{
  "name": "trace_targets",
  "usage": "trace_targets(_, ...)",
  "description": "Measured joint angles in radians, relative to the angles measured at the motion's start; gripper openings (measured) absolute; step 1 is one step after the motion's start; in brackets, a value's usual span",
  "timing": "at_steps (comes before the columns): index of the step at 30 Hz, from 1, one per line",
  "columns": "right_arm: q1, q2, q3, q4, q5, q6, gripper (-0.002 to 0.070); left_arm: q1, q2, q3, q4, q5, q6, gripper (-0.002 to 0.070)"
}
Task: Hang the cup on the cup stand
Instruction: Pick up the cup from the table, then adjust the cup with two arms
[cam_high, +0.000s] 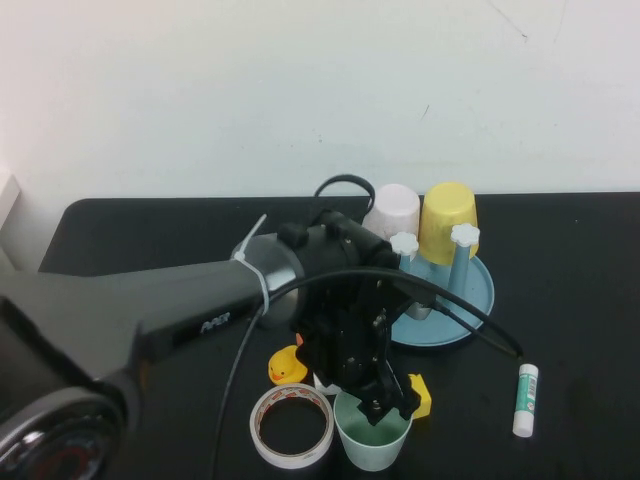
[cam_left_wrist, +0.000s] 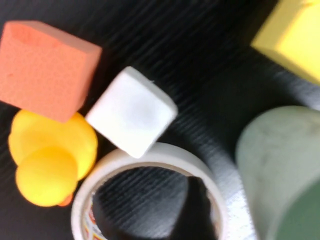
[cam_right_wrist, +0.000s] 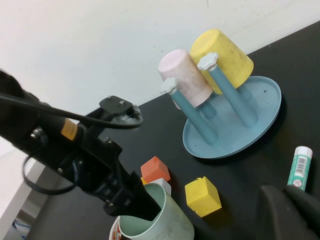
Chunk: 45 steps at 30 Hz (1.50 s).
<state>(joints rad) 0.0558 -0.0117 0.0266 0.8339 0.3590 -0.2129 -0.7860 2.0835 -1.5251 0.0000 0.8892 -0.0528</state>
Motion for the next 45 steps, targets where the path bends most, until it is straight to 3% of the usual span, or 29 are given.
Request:
trace_targets(4,0.000,0.000,0.000,0.002,0.000,-0.004,-0.0001,0.000,0.020,-0.002,0.020,-0.004,-0.022,0.0395)
trace_targets(8,0.000,0.000,0.000,0.002,0.000,-0.006,-0.0001,0.000,0.025,-0.002,0.033,-0.019,-0.024,0.0127)
trace_targets(11,0.000,0.000,0.000,0.002,0.001,-0.006,-0.0001,0.000,0.025,-0.002,0.040,-0.029,-0.009,0.0035)
trace_targets(19,0.000,0.000,0.000,0.003,0.005,-0.006,-0.0001,0.000,-0.034,-0.002,0.039,-0.013,0.047,0.0007)
trace_targets(28,0.000,0.000,0.000,0.008,0.012,-0.006,-0.0001,-0.021,-0.463,0.200,0.038,-0.118,0.074,0.0006)
trace_targets(39,0.000,0.000,0.000,0.037,0.047,-0.006,-0.0001,-0.040,-1.023,0.733,0.050,-0.558,0.065,0.0006)
trace_targets(45,0.000,0.000,0.000,0.128,0.053,-0.092,-0.0001,-0.030,-1.221,0.932,0.198,-0.848,0.053,0.0006)
